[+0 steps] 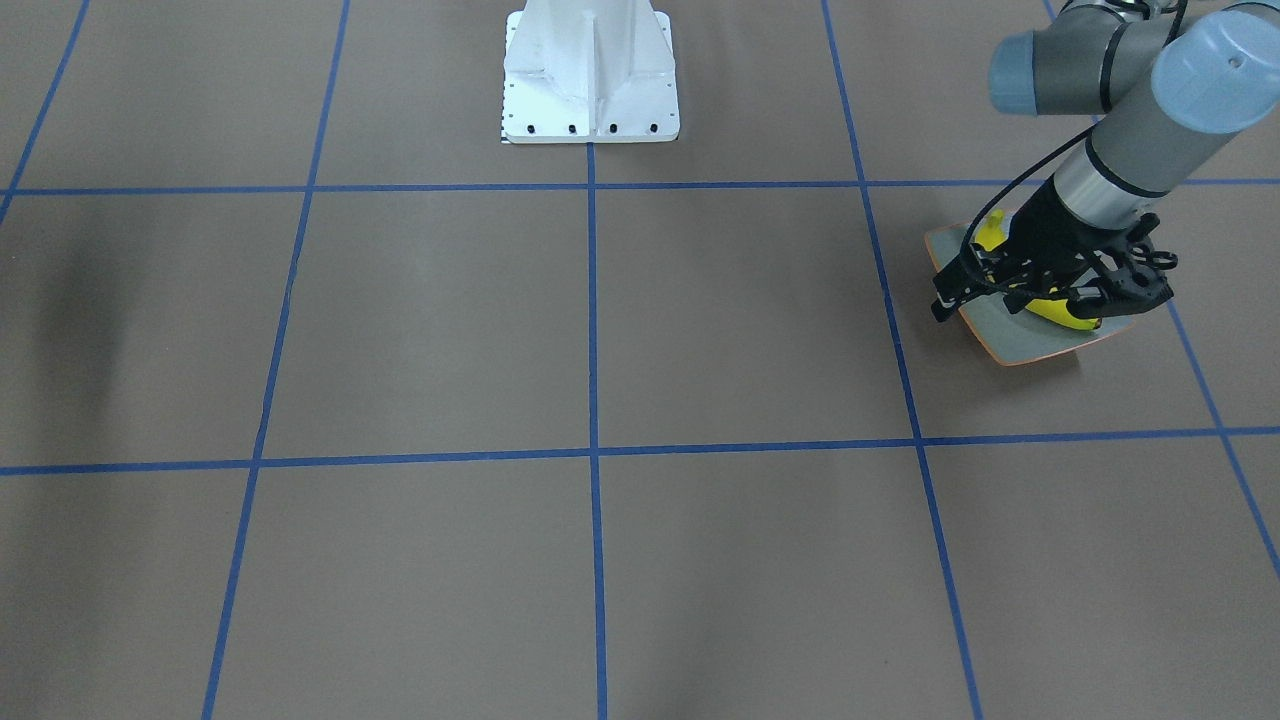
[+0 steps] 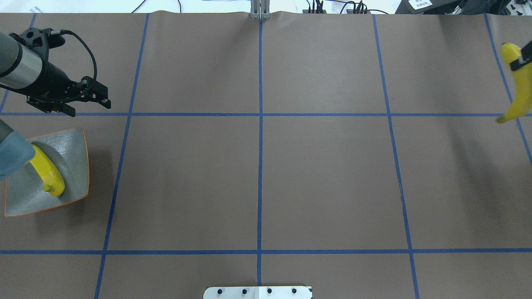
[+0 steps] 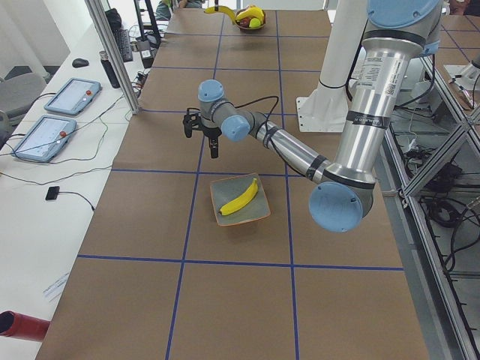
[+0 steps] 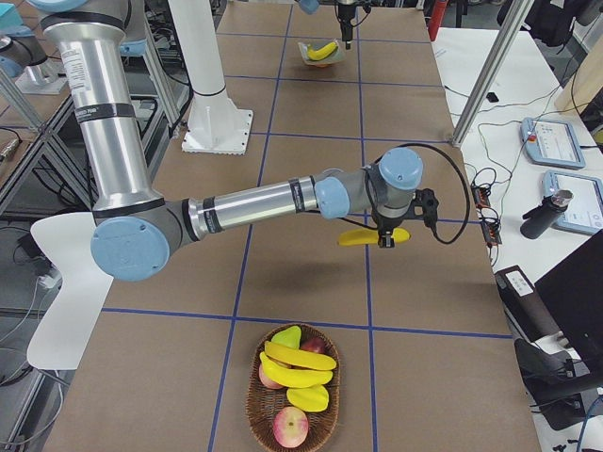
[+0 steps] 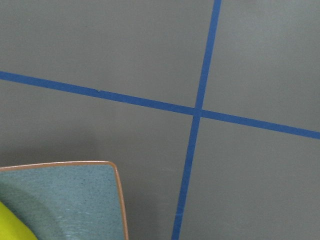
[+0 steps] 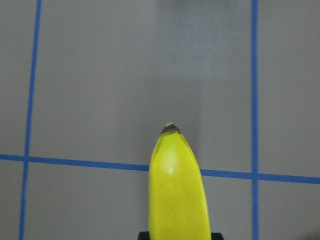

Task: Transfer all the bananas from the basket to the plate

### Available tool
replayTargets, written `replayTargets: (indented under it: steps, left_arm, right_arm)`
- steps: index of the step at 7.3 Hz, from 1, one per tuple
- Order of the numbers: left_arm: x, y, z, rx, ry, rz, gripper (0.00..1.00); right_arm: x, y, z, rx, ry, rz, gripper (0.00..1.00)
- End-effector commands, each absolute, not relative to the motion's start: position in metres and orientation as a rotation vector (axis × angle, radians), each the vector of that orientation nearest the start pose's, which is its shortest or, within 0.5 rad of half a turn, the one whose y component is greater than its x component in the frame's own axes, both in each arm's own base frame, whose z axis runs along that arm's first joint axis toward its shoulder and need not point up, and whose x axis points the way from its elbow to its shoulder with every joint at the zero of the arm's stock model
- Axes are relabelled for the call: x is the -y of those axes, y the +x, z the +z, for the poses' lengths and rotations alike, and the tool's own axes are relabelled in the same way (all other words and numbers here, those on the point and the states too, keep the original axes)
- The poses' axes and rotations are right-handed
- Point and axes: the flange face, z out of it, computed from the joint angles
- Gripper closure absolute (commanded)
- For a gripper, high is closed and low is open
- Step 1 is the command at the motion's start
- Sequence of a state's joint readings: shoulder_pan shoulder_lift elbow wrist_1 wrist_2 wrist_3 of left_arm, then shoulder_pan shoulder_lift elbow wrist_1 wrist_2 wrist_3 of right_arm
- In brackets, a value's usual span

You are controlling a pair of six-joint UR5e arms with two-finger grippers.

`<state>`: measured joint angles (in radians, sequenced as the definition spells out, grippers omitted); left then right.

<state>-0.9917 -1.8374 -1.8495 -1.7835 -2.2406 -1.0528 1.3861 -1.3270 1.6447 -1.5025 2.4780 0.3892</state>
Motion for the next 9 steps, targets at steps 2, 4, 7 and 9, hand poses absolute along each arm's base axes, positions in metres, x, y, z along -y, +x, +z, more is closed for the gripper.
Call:
replayTargets:
  steps: [2, 4, 7, 9]
  left_arm:
    - [0.529, 0.323, 0.299, -1.225, 0.102, -0.105, 0.01]
    - [0.525, 0.370, 0.256, -1.347, 0.132, -0.035, 0.01]
    - [0.513, 0.386, 0.233, -1.392, 0.151, 0.017, 0.01]
    - [0.501, 0.390, 0.222, -1.464, 0.179, 0.052, 0.01]
  right_arm:
    - [0.608, -0.218, 0.334, 1.047, 0.016, -0.007, 1.00]
    - [0.606, -0.273, 0.303, 1.149, 0.042, -0.002, 1.00]
    - [0.574, -0.365, 0.263, 1.210, 0.086, 0.109, 1.00]
    - [0.548, -0.419, 0.222, 1.273, 0.108, 0.182, 1.00]
